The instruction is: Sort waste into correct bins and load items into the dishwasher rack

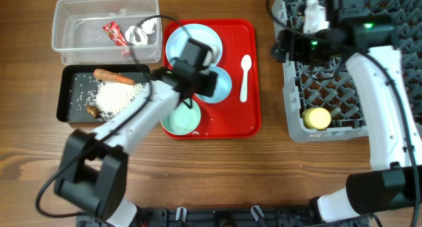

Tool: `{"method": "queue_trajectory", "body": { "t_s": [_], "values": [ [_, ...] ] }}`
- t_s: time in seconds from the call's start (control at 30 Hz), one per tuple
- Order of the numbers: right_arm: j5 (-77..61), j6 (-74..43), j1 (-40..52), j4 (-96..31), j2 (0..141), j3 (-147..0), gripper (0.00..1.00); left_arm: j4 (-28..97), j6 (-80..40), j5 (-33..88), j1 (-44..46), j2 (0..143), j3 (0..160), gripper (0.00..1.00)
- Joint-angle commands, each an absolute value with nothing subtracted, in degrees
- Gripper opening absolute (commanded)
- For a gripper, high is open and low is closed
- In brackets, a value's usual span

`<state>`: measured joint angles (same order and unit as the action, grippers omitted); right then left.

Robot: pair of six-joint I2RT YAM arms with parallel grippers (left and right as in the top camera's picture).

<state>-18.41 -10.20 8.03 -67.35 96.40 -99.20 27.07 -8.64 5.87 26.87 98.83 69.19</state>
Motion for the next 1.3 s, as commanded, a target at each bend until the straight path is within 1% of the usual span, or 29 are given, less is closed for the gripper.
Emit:
{"method": "queue_trajectory", "body": {
  "t_s": [0.0, 0.03, 0.1, 0.2, 0.27, 0.3, 0.33, 0.4, 0.5, 0.53, 0.57, 0.6, 0.63, 0.67, 0.7, 0.73, 0.77, 0.9, 0.97, 1.03, 1.07, 1.1, 1.17, 1.23, 1.27],
  "values": [
    [-19.9, -15.7, 13.3, -59.5, 96.5, -94.5, 0.84, 28.3, -21.1, 6.9, 21.2, 94.4, 69.0, 0.36],
    [-19.2, -17.1, 14.7, -56.9, 96.8, -93.1, 0.82, 28.4, -22.1, 7.7, 19.4, 94.4, 69.0, 0.38],
    [-17.5, -19.6, 17.2, -51.7, 98.1, -90.3, 0.80, 28.8, -23.4, 9.8, 15.9, 94.5, 69.0, 0.40],
    [-17.0, -19.6, 21.0, -44.3, 101.8, -85.9, 0.75, 29.3, -23.4, 11.5, 11.0, 94.5, 69.0, 0.49],
    [-16.3, -19.2, 23.0, -41.9, 106.0, -84.9, 0.72, 29.3, -23.4, 11.9, 6.8, 94.5, 69.0, 0.50],
    [-16.1, -17.8, 23.8, -41.5, 109.2, -84.9, 0.70, 29.6, -23.4, 14.8, 2.2, 94.4, 69.0, 0.50],
    [-15.9, -17.6, 24.0, -41.6, 111.4, -84.9, 0.69, 29.6, -23.4, 16.8, 0.0, 94.4, 69.0, 0.50],
    [-15.9, -16.7, 24.0, -42.1, 115.0, -84.9, 0.61, 29.6, -22.9, 21.3, -5.0, 94.4, 69.0, 0.50],
    [-15.9, -16.4, 24.0, -42.3, 118.6, -84.9, 0.55, 29.7, -22.9, 23.8, -10.2, 94.4, 69.0, 0.53],
    [-15.9, -16.3, 24.0, -42.5, 119.1, -84.9, 0.50, 29.9, -22.9, 23.8, -11.3, 94.4, 69.0, 0.54],
    [-15.9, -15.7, 23.9, -42.7, 119.2, -84.9, 0.42, 30.3, -22.9, 23.8, -12.9, 94.4, 69.0, 0.56],
    [-15.8, -15.3, 23.9, -42.7, 119.2, -84.9, 0.39, 30.6, -22.9, 23.8, -13.5, 94.4, 69.0, 0.58],
    [-15.7, -15.2, 23.9, -42.6, 119.2, -84.9, 0.33, 30.8, -22.9, 23.8, -13.9, 94.4, 69.0, 0.61],
    [-15.2, -15.2, 23.9, -42.6, 119.2, -84.9, 0.25, 31.0, -22.9, 23.7, -14.1, 94.4, 69.0, 0.64],
    [-14.8, -15.2, 23.9, -42.7, 119.2, -84.9, 0.14, 31.3, -22.9, 23.7, -14.2, 94.4, 69.0, 0.71],
    [-14.6, -15.2, 23.9, -42.7, 119.1, -84.9, 0.06, 31.7, -22.9, 23.7, -14.2, 94.4, 69.0, 0.97],
    [-14.6, -15.3, 23.9, -42.9, 119.0, -84.9, 0.04, 32.1, -22.9, 23.7, -14.2, 94.4, 69.0, 1.00],
    [-14.5, -16.5, 22.5, -45.3, 114.4, -86.0, 0.04, 32.6, -23.0, 23.7, -14.2, 94.5, 69.0, 1.00],
    [-12.5, -16.6, 21.1, -46.8, 109.4, -86.9, 0.04, 32.6, -22.9, 23.7, -14.2, 94.5, 69.0, 1.00],
    [-6.7, -16.8, 19.2, -47.4, 101.6, -87.2, 0.04, 32.6, -22.9, 23.7, -14.2, 94.5, 69.0, 1.00],
    [0.0, -18.3, 17.7, -47.3, 96.3, -87.2, 0.05, 32.6, -22.9, 23.7, -14.2, 94.5, 69.0, 1.00],
    [3.9, -19.0, 17.1, -47.2, 94.2, -87.2, 0.04, 32.6, -22.9, 23.7, -14.2, 94.5, 69.0, 1.00],
    [17.1, -21.3, 15.8, -46.7, 89.2, -87.2, 0.04, 32.6, -22.9, 23.7, -14.2, 94.5, 69.0, 1.00],
    [33.4, -22.6, 15.1, -45.1, 85.7, -87.2, 0.04, 32.6, -22.9, 23.7, -14.2, 94.5, 69.0, 1.00],
    [44.8, -21.7, 15.0, -42.4, 85.3, -87.2, 0.04, 32.6, -22.9, 23.7, -14.2, 94.5, 69.0, 1.00]
  ]
}}
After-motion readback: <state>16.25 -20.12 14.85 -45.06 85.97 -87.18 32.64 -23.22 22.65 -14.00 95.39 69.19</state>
